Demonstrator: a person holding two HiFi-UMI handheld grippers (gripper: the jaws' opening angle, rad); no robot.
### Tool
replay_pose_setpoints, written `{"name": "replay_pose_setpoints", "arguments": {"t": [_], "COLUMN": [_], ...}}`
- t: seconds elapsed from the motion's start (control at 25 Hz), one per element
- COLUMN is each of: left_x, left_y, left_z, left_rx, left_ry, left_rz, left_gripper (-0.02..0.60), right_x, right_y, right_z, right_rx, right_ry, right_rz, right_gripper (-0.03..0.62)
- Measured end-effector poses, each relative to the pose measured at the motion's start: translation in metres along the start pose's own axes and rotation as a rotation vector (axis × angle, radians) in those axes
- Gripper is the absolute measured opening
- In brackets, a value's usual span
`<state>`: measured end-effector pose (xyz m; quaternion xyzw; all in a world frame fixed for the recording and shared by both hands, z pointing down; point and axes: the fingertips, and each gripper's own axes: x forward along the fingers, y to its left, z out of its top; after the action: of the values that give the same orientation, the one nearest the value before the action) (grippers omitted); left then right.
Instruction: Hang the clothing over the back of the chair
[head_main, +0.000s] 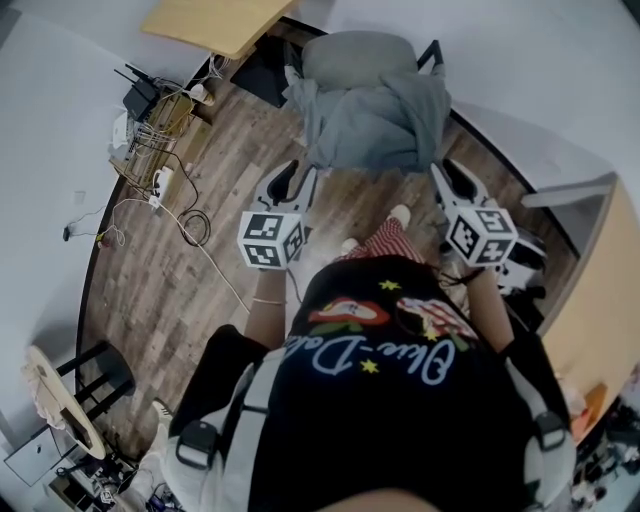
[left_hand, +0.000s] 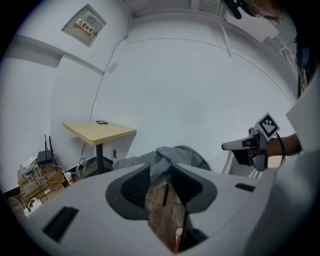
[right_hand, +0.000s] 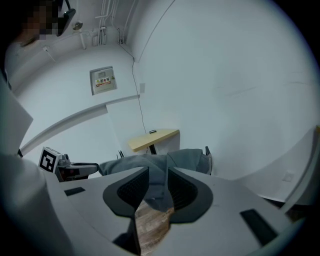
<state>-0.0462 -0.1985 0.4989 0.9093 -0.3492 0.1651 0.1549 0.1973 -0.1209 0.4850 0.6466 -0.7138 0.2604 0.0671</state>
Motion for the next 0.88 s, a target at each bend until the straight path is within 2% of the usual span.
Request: {"name": "replay_pose_setpoints", "arguments": {"t": [0.28,0.4,0.44,0.52,0.56,0.68,0.88], "left_x": [-0.016,-0.021,-0.022,-0.026,-0.028,-0.032,-0.034], "left_y": [-0.022,-0.031,-0.034,-0.037,-0.038,-0.043,-0.049], "left_z": [0.033,0.042,0.045,0.050,0.052,0.058,0.063], "left_rx": [0.029,0.051,0.060,0.087,0.102,0.133,0.136], "left_ry": [-0.125,-0.152,-0.160,-0.175,-0.180,-0.191,-0.198], "left_rz": [-0.041,-0.056,-0.056,-0.046,-0.042,-0.041,-0.049], "left_gripper": [0.110,0.110,0.096,0.011,0.002,0.002,0.002], "right_x": [-0.019,-0.028,-0.031,-0.036,-0.039,-0.043,-0.047], "right_y": [0.010,0.013,0.014,0.018,0.022,0.027,0.031], "right_z": [0.014,0.024,0.026,0.033,0.039,0.047,0.050], "right_rx": [0.049,0.055,0.064,0.067,0.056,0.047,0.036], "right_ry": [-0.103,-0.141,-0.157,-0.181,-0.186,-0.209,-0.230], "right_rz": [0.011,0.004,0.006,0.014,0.018,0.025,0.025], "right_gripper": [0.097,0.018,0.003,0.000,0.001,0.000,0.000]}}
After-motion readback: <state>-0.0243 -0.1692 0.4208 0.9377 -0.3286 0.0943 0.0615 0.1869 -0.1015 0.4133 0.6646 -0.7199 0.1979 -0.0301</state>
